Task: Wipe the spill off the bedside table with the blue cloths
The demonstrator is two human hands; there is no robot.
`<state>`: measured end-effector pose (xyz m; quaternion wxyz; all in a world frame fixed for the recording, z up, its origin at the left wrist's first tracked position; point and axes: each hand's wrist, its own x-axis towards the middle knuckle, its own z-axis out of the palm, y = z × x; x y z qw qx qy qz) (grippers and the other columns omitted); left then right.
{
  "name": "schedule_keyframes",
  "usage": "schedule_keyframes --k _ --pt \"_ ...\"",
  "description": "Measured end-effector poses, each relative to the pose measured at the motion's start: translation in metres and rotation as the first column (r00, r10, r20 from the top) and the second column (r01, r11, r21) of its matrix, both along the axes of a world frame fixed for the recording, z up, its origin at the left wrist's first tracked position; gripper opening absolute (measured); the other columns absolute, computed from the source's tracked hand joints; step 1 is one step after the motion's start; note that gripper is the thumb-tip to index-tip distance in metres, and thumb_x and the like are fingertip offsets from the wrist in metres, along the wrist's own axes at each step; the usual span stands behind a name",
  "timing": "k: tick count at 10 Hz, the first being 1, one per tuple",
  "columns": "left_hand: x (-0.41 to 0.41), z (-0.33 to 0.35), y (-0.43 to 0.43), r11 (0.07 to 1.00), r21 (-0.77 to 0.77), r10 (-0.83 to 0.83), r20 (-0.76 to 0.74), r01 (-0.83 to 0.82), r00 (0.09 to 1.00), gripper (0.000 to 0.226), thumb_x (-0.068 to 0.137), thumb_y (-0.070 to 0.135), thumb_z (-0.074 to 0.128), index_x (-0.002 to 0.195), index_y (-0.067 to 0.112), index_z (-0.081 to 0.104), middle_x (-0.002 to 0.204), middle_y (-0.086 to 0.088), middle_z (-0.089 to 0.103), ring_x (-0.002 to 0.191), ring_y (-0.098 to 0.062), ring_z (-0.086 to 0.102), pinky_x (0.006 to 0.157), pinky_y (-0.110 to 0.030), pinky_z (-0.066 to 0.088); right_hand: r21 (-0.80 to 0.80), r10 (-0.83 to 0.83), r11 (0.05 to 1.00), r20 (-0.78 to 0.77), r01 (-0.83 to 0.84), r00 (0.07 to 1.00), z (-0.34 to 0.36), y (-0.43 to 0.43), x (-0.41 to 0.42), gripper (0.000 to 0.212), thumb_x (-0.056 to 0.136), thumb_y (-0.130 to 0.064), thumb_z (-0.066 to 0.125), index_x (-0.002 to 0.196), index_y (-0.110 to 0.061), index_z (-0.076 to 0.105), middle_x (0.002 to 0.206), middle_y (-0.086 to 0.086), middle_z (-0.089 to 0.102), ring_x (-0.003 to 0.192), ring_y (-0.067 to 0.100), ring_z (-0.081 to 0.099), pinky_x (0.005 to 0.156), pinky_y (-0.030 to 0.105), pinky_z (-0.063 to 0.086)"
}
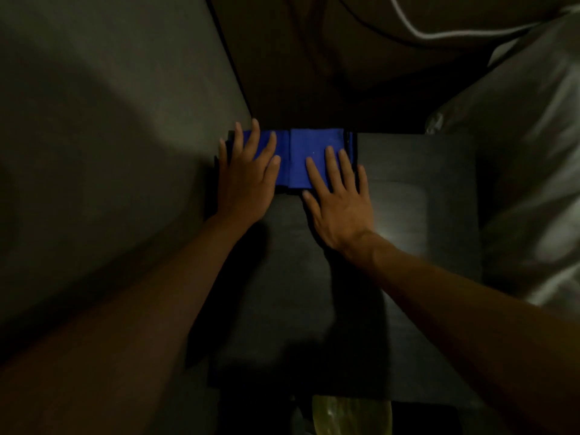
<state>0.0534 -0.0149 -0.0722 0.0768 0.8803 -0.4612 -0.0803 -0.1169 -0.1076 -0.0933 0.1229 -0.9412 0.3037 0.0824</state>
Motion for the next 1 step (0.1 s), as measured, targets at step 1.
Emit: schedule_keyframes --k 1 --pt "-0.0358 0.011 0.0244 0.993 -0.113 -0.047 -0.042 0.042 0.998 0.051 0.103 0.037 0.025 0.147 0.014 0.038 0.159 -0.015 0.023 0.148 -0.038 0.01 0.118 -0.055 0.006 0.042 0.001 0.999 -0.005 -0.001 1.0 0.0115 0.0199 -0.0343 0.063 0.104 -0.055 0.011 0.162 -0.033 0.001 0.17 0.006 -0.01 0.156 0.032 -0.011 0.126 0.051 0.002"
